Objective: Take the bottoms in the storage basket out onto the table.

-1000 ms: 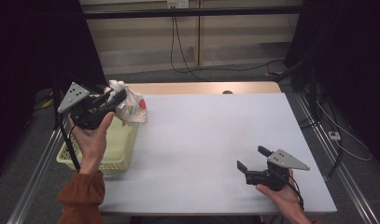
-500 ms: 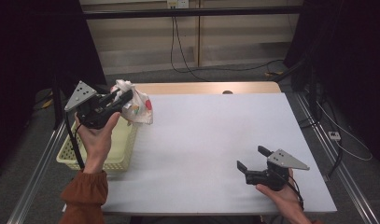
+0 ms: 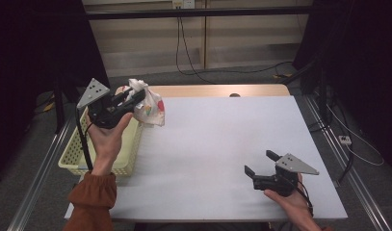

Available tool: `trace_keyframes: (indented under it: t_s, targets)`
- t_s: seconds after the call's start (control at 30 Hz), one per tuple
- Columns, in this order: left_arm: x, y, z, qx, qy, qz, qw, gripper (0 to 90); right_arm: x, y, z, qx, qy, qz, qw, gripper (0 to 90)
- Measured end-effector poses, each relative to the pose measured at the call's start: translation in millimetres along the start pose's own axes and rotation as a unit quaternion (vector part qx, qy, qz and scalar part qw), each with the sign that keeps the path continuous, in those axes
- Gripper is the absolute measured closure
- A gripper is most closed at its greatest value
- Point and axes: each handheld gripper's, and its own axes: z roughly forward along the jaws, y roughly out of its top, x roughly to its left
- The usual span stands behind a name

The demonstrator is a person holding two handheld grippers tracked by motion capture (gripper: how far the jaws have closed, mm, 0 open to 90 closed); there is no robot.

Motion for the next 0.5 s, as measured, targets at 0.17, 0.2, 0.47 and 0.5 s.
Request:
trace_keyframes:
  t_s: [0.17, 0.2, 0.47, 0.5]
  targets:
    - [-3.7, 3.6, 5.4, -0.003, -0.005, 0.0, 1.0, 70.7, 0.0, -0.1, -0.7, 0.0, 0.0, 0.0, 1.0, 3.7]
    - [-4.5, 4.1, 6.6, -0.005, -0.006, -0.001, 1.0, 70.6, 0.0, -0.1, -0.8, 0.0, 0.0, 0.0, 1.0, 3.7]
    - [-8.2, 5.3, 15.5, -0.005, -0.017, -0.005, 0.9998, 70.6, 0.2, -0.1, -0.8, 0.0, 0.0, 0.0, 1.0, 3.7]
    - [-9.3, 4.5, 16.6, -0.005, -0.017, -0.006, 0.9998, 70.6, 0.2, -0.1, -0.9, 0.0, 0.0, 0.0, 1.0, 3.7]
